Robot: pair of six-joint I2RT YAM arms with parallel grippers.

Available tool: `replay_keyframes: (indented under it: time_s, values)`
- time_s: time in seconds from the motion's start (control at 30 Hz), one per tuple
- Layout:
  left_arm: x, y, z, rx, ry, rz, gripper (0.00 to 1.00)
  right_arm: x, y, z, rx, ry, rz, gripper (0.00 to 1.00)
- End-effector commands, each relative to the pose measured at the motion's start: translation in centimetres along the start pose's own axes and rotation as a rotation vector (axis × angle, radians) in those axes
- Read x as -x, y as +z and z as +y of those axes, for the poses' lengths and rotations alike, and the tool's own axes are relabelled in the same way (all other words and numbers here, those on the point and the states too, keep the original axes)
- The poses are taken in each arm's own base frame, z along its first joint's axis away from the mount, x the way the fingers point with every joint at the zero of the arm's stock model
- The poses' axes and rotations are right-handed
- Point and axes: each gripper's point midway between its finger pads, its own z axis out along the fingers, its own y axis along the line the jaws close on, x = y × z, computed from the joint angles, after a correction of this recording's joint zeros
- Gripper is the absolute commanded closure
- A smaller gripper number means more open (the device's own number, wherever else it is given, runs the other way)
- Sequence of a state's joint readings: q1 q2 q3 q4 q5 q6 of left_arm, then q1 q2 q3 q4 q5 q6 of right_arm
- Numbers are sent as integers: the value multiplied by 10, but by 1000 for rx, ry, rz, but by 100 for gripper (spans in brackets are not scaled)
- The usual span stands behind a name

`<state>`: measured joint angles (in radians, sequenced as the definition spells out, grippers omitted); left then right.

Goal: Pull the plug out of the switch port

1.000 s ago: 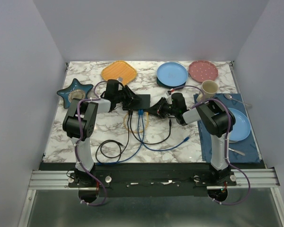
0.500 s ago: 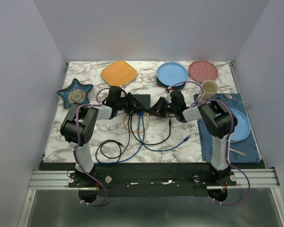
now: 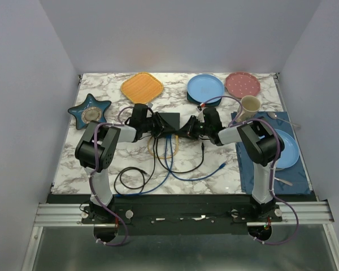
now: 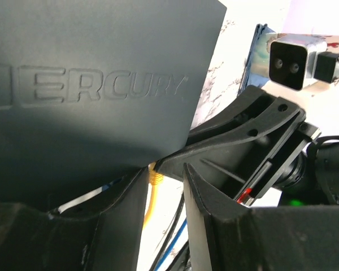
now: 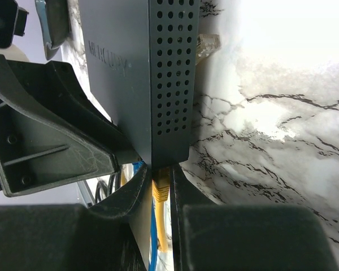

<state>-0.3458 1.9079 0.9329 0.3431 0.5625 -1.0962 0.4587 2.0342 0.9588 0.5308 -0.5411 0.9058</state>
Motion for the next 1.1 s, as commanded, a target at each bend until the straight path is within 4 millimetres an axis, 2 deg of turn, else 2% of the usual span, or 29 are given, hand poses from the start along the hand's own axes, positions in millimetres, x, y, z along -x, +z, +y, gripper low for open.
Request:
replay_keyframes:
  time_s: [0.0, 0.37, 0.7, 1.07]
  values:
    - [9, 11, 12, 53, -32, -21, 55, -24, -11, -21, -84, 12, 82, 99]
    - [18, 19, 18, 77, -71, -53, 55, -51, -21, -32, -120, -10, 165, 99]
    - [26, 20, 10, 68, -74, -75, 55, -72, -18, -30, -139, -49, 262, 99]
    - [30, 23, 10, 71, -79, -82, 55, -93, -23, -25, -142, -62, 340, 99]
